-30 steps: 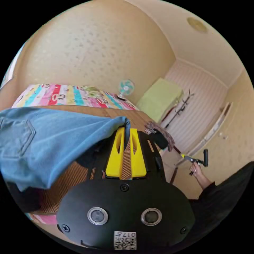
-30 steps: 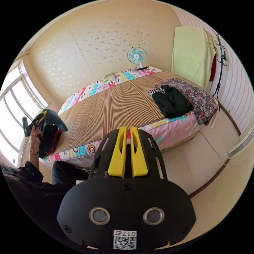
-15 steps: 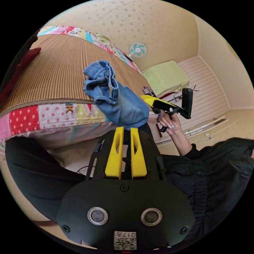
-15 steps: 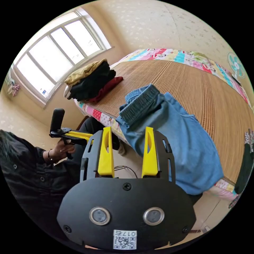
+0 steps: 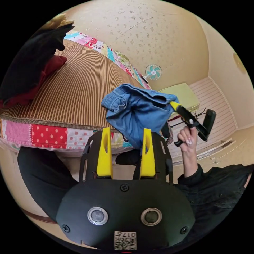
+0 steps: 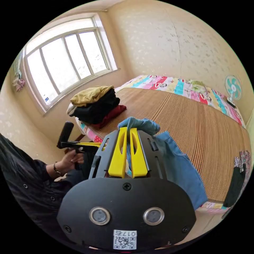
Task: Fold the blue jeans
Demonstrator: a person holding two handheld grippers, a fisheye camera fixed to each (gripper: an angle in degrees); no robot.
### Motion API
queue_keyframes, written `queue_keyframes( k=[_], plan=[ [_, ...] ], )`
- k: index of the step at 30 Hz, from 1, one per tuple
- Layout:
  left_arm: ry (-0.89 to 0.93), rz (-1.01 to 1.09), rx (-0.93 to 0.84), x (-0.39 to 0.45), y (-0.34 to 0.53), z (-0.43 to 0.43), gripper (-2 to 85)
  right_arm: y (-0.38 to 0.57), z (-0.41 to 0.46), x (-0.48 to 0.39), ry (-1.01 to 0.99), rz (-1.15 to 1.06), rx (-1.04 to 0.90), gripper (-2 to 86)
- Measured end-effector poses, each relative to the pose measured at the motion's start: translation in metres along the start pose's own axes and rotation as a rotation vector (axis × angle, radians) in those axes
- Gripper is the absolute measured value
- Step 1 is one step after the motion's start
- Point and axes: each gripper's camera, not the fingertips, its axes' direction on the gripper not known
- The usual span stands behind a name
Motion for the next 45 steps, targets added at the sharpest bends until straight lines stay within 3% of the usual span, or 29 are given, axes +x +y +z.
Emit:
queue_keyframes(
  k=[3, 5, 8, 10, 12, 14, 20, 24, 29, 33, 37, 45],
  plan=[
    [-0.048, -0.019, -0.068, -0.004, -0.021, 0.042, 19.8, -0.008, -0.073, -0.016, -0.101, -0.043, 0.143, 1.7],
    [-0.055, -0.008, -0.018, 0.0, -0.025, 0.048, 19.0, -0.01, -0.138, -0.038, -0.073, -0.144, 0.226, 1.5],
    [0.176, 0.157, 0.115, 0.027, -0.027, 0.025, 13.6, -0.002, -0.22, -0.07, -0.031, -0.297, 0.304, 1.3],
    [0.327, 0.31, 0.128, 0.056, -0.029, 0.009, 3.0, 0.005, -0.266, -0.089, 0.007, -0.348, 0.37, 1.3],
    [0.576, 0.44, 0.135, 0.098, -0.033, -0.024, 1.1, 0.01, -0.311, -0.109, 0.038, -0.403, 0.443, 1.3],
    [0.693, 0.52, 0.214, 0.129, -0.031, -0.064, 0.3, 0.019, -0.369, -0.137, 0.082, -0.478, 0.566, 1.2],
    [0.839, 0.7, 0.594, 0.217, -0.025, -0.247, -0.3, 0.026, -0.492, -0.18, 0.244, -0.498, 0.853, 1.2],
    [0.685, 0.859, 0.916, 0.306, -0.011, -0.358, -0.2, 0.001, -0.528, -0.19, 0.245, -0.457, 1.006, 1.2],
    [0.455, 0.953, 1.104, 0.397, 0.004, -0.434, -0.2, -0.049, -0.571, -0.2, 0.194, -0.33, 1.16, 1.1],
    [0.33, 1.003, 1.117, 0.449, -0.002, -0.469, -0.2, -0.086, -0.597, -0.206, 0.266, -0.319, 1.155, 1.1],
    [0.29, 1.02, 1.104, 0.469, 0.0, -0.472, -0.2, -0.109, -0.616, -0.188, 0.164, -0.244, 1.142, 1.2],
    [0.177, 1.003, 0.954, 0.447, -0.032, -0.404, -0.3, -0.143, -0.575, -0.081, -0.001, -0.082, 0.987, 1.4]
  ],
)
